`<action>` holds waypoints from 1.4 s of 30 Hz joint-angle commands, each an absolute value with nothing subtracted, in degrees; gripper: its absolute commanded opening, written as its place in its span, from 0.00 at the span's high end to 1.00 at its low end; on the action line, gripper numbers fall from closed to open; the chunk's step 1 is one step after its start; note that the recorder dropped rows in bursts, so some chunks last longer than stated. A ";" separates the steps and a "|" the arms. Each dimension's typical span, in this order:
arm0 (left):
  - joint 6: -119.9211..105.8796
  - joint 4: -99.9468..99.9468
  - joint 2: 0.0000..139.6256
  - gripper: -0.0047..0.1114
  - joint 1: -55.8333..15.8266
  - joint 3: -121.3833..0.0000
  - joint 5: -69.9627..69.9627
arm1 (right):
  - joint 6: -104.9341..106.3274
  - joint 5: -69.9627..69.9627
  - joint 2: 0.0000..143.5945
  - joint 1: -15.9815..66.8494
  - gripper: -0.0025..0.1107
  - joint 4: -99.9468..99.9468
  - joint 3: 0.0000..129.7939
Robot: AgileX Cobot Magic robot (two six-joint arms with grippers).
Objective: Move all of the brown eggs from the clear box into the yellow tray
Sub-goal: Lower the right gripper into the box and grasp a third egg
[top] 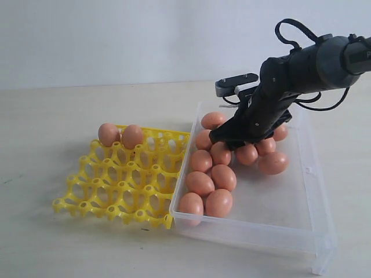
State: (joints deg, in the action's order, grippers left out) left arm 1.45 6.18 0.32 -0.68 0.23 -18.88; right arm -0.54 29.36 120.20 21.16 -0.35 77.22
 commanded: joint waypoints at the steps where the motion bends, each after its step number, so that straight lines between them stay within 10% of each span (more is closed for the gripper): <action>1: 1.70 5.80 0.00 0.96 -0.61 0.00 -18.09 | 0.41 28.90 120.71 20.99 0.57 0.00 77.12; 38: 1.70 5.80 0.00 0.96 -0.61 0.00 -18.09 | 0.00 36.01 120.80 21.36 0.46 0.00 76.96; 42: 1.70 5.80 0.00 0.96 -0.61 0.00 -18.09 | 0.00 36.01 120.80 21.36 0.61 0.00 76.96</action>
